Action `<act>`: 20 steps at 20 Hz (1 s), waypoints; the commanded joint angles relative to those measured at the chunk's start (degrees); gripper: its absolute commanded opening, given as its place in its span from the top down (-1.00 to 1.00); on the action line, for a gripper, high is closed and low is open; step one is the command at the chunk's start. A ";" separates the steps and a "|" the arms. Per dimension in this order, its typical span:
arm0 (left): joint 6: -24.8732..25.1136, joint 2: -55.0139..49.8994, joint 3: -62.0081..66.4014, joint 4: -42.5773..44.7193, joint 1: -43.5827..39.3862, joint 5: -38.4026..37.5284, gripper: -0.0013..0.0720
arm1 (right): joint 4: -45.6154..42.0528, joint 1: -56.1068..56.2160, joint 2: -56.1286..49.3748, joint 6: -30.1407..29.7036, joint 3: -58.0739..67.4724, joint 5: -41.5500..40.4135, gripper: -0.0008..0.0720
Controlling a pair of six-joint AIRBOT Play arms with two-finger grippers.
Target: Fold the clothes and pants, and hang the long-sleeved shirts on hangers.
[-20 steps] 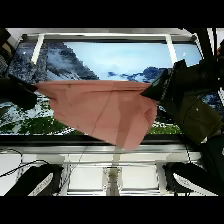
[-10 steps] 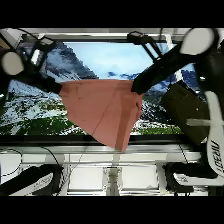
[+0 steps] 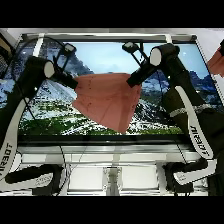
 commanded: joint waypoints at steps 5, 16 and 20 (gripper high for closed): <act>5.53 6.71 -23.50 2.67 0.94 2.97 0.91 | 9.09 3.13 6.19 0.48 -20.83 -1.99 0.96; 6.93 8.59 -26.43 0.63 -0.46 2.97 0.24 | 22.99 5.35 7.02 0.44 -33.05 -1.36 0.39; 8.33 12.63 -26.40 1.14 -0.15 3.28 0.02 | 22.60 3.23 10.58 0.20 -31.74 -0.70 -0.47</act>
